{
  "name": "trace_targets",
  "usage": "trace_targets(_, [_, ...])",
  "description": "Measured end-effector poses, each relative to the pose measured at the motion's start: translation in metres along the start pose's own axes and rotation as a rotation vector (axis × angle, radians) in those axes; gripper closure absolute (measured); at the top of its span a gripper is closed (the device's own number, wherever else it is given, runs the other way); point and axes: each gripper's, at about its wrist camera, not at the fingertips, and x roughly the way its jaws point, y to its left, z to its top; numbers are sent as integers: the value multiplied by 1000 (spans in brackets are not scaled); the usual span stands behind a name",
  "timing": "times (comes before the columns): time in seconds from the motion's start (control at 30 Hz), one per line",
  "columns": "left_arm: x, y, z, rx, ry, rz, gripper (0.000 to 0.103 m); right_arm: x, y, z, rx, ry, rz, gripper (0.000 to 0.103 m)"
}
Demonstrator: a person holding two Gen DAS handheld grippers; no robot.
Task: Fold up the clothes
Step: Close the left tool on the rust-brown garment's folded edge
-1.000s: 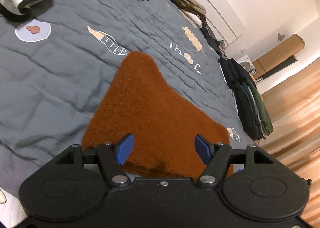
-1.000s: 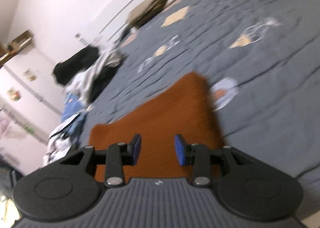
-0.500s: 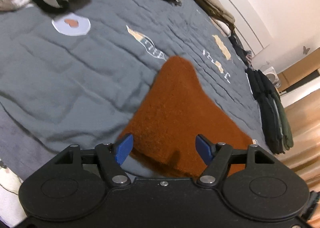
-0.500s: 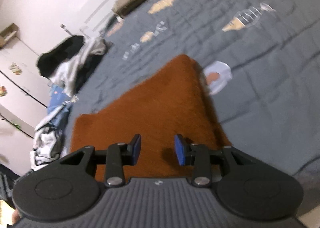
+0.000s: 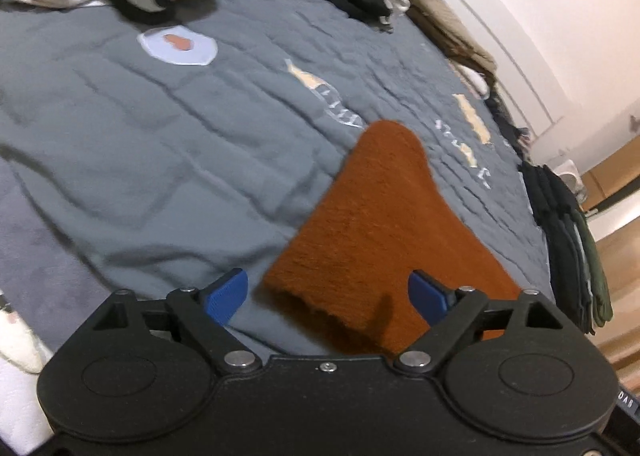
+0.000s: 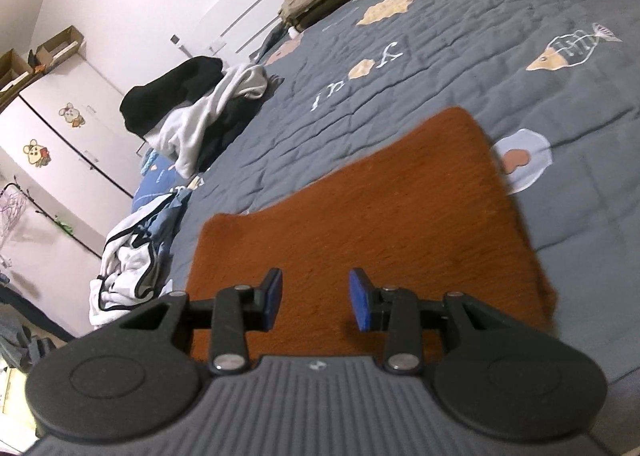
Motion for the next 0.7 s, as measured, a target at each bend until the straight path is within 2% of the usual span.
trace_targets(0.07, [3, -7, -3, 28, 5, -20, 19, 1, 3, -1, -2, 1, 9, 67])
trace_targets(0.17, [12, -11, -9, 59, 9, 22, 19, 3, 6, -1, -7, 5, 15, 67])
trace_targets(0.33, [24, -8, -12, 44, 16, 52, 17, 5, 6, -3, -7, 15, 16, 67])
trace_targets(0.47, [22, -4, -11, -7, 1, 32, 16, 5, 7, -4, -8, 17, 17, 67])
trace_targets(0.5, [21, -3, -11, -6, -5, 25, 20, 4, 7, -4, -9, 18, 18, 67])
trace_targets(0.53, [21, -3, -10, -4, -11, 17, 40, 4, 8, -4, -11, 19, 18, 67])
trace_targets(0.57, [20, -3, -10, -1, -16, 10, 50, 4, 8, -4, -12, 19, 19, 67])
trace_targets(0.63, [18, -5, -8, 5, -24, -5, 64, 3, 9, -5, -15, 21, 20, 67])
trace_targets(0.7, [14, -9, -8, 16, -42, -31, 70, 3, 9, -5, -17, 22, 21, 67])
